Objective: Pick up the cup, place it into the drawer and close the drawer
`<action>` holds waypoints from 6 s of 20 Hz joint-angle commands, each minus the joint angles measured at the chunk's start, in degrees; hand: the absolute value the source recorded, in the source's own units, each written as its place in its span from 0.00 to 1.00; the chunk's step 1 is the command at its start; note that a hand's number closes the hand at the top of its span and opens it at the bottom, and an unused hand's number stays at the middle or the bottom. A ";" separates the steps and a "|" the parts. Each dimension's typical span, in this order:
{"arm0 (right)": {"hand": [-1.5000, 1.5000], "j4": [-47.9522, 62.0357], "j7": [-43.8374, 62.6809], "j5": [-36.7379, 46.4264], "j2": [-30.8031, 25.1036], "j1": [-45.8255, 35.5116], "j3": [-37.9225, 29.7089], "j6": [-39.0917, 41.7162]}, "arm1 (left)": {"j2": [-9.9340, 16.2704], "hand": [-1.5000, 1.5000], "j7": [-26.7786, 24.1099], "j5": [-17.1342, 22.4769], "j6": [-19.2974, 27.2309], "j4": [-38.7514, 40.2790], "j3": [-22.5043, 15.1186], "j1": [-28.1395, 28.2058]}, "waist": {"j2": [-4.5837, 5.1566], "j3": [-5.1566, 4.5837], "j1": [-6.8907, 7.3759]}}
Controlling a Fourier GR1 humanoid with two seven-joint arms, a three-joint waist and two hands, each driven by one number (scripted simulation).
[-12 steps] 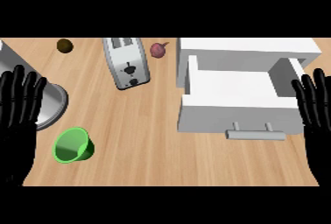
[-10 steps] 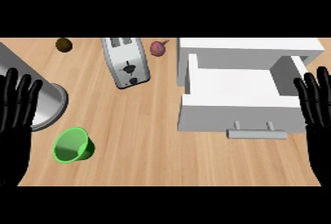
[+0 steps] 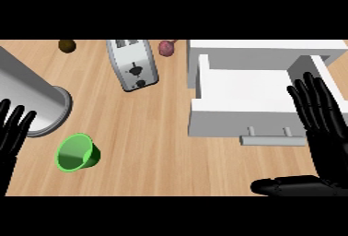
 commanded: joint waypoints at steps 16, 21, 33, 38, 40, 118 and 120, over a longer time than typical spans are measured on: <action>0.00 13.74 -1.79 -2.94 -2.33 -12.81 -6.49 4.69 | 1.98 0.00 -16.41 -8.75 -10.25 37.95 7.02 -6.75 | 0.23 0.12 -0.73; 0.00 6.35 4.10 -4.59 -2.37 -10.81 -6.23 4.48 | 4.36 0.00 -24.00 -14.35 -10.18 50.75 8.67 -9.91 | 0.19 0.09 -1.13; 0.00 14.86 2.03 -4.87 -4.62 -18.01 -9.85 6.54 | 6.92 0.00 -44.46 -23.79 -8.28 80.82 8.07 -19.42 | 0.26 0.10 -0.90; 0.00 10.12 1.55 -4.30 -2.63 -11.83 -8.03 6.47 | 7.10 0.00 -55.84 -26.38 -8.22 93.76 7.50 -22.56 | 0.30 0.05 -1.28; 0.00 9.66 3.53 -2.79 -0.81 -13.83 -5.97 4.15 | 9.55 0.00 -59.15 -26.50 -9.38 98.64 8.61 -24.51 | 0.48 -0.07 -1.59; 0.00 14.89 -1.59 -5.17 -4.63 -13.46 -11.52 9.37 | -11.56 1.00 -14.62 -13.17 34.24 85.19 -17.07 -85.07 | 0.76 0.24 -3.82; 0.00 13.00 0.79 -3.28 -3.39 -13.74 -9.27 7.64 | -11.56 1.00 -12.91 -12.91 36.15 89.45 -17.59 -88.49 | 0.91 0.23 -4.62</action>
